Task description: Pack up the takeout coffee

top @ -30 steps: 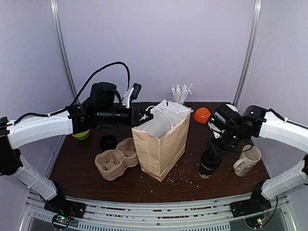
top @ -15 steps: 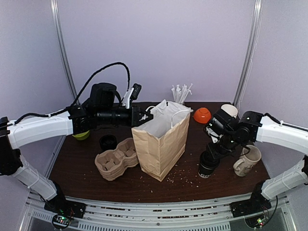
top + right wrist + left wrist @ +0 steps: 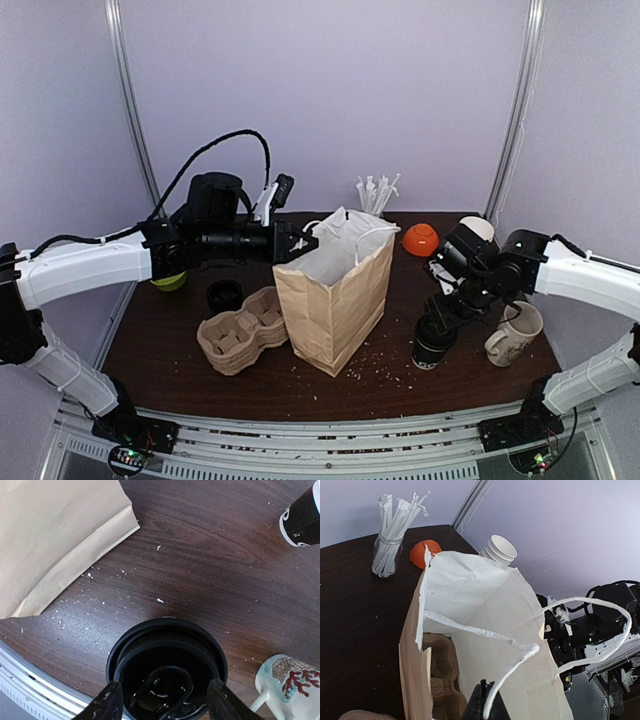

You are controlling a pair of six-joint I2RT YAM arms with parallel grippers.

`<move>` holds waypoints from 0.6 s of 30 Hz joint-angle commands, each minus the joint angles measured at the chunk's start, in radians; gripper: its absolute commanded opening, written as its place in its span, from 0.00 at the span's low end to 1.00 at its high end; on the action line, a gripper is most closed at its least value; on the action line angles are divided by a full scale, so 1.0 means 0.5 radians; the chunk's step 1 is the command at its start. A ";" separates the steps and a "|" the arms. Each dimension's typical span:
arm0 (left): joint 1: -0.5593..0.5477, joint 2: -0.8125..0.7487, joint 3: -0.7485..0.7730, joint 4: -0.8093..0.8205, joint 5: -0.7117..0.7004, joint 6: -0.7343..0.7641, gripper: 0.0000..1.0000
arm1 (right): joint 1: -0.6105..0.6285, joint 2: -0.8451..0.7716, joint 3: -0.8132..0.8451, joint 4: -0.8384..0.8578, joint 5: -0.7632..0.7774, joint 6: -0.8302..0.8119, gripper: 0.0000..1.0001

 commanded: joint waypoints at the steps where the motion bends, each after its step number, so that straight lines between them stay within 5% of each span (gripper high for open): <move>1: 0.010 -0.028 -0.013 0.045 -0.006 0.000 0.00 | -0.009 -0.006 0.206 -0.183 0.038 -0.007 0.74; 5: 0.008 -0.031 -0.015 0.045 -0.006 -0.002 0.00 | -0.011 0.026 0.271 -0.249 0.044 -0.033 0.99; 18: 0.009 -0.063 -0.054 0.053 -0.016 0.004 0.00 | -0.009 0.172 0.093 -0.144 -0.052 -0.055 1.00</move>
